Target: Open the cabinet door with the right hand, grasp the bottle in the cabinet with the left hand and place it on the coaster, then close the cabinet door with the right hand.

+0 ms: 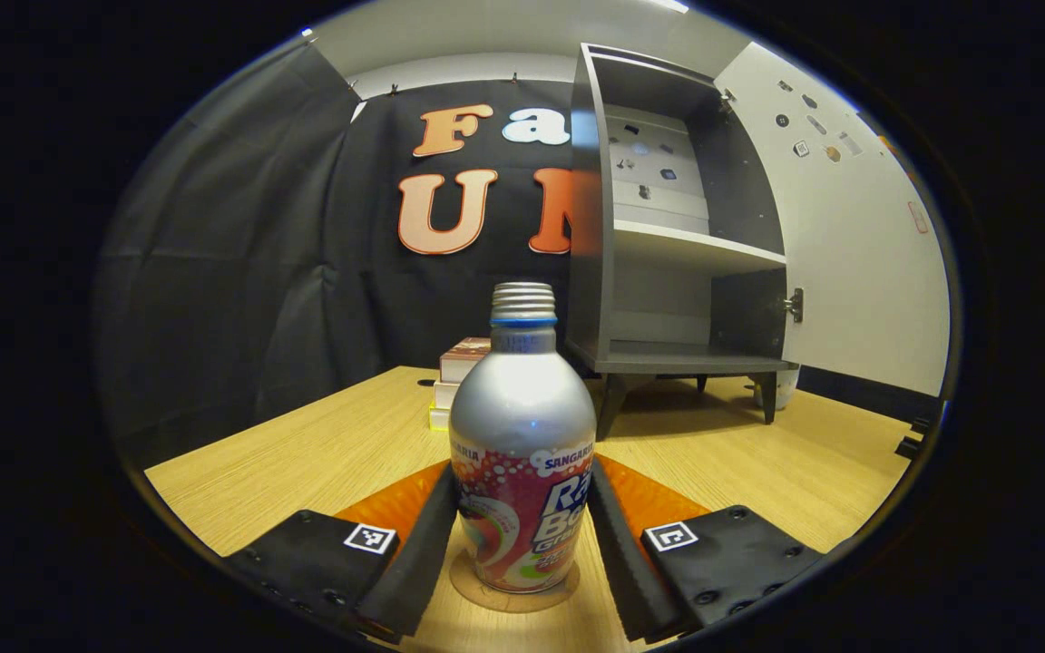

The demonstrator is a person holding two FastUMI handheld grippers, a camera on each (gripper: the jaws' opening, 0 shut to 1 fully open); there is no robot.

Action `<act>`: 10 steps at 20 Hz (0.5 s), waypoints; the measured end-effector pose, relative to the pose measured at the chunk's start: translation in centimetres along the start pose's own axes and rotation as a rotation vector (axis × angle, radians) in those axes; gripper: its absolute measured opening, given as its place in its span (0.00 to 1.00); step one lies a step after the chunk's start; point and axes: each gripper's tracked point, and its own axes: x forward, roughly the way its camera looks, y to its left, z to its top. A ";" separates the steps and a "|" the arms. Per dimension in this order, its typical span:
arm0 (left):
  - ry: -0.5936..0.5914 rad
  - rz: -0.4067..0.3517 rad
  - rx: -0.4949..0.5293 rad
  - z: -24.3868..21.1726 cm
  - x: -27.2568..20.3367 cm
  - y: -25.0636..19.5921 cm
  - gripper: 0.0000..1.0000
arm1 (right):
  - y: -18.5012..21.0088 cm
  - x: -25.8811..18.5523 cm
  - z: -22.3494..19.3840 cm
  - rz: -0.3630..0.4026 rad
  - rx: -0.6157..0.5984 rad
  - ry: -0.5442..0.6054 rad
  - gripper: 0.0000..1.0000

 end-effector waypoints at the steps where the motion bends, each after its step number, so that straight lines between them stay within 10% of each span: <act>1: -0.001 -0.002 0.011 0.1 -0.1 -0.1 0.85 | 0.1 0.0 0.1 0.005 0.000 0.000 0.82; 10: 0.033 0.027 0.063 1.0 -1.6 0.1 0.85 | 0.4 -0.4 0.6 0.021 -0.015 -0.005 0.82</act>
